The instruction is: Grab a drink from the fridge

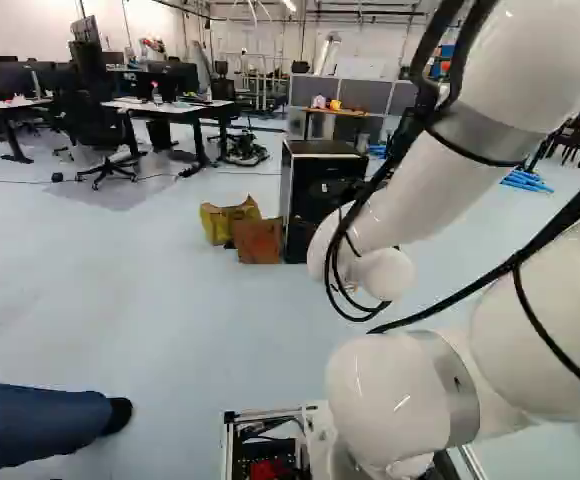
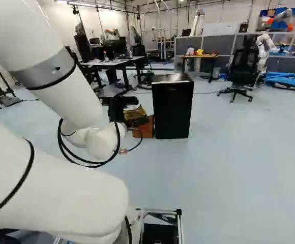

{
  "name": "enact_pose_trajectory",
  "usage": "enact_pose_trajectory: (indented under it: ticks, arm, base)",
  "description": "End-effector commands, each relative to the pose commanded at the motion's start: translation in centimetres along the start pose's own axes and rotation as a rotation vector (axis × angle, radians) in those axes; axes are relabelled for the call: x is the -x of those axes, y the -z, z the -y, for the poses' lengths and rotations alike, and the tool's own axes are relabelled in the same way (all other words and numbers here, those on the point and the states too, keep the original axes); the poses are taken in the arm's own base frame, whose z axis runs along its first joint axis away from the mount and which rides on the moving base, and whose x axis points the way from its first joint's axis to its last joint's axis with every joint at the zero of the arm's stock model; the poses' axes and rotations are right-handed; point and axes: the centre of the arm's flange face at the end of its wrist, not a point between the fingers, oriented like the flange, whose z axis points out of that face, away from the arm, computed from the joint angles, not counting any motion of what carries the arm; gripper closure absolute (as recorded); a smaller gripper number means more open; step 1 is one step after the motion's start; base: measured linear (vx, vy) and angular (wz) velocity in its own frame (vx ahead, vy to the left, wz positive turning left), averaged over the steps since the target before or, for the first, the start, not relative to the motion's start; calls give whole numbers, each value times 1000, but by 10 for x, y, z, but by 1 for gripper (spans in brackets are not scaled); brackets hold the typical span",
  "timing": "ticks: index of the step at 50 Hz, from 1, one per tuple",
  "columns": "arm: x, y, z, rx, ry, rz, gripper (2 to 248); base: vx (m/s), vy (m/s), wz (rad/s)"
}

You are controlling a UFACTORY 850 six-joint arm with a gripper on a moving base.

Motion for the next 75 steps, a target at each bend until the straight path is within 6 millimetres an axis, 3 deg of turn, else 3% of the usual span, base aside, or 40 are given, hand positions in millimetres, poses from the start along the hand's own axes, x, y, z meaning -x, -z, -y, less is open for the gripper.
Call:
enact_pose_trajectory:
  ticks: [75]
  arm:
    - [0,0,0,0,0,0,3]
  base:
    - [73,-6,-9]
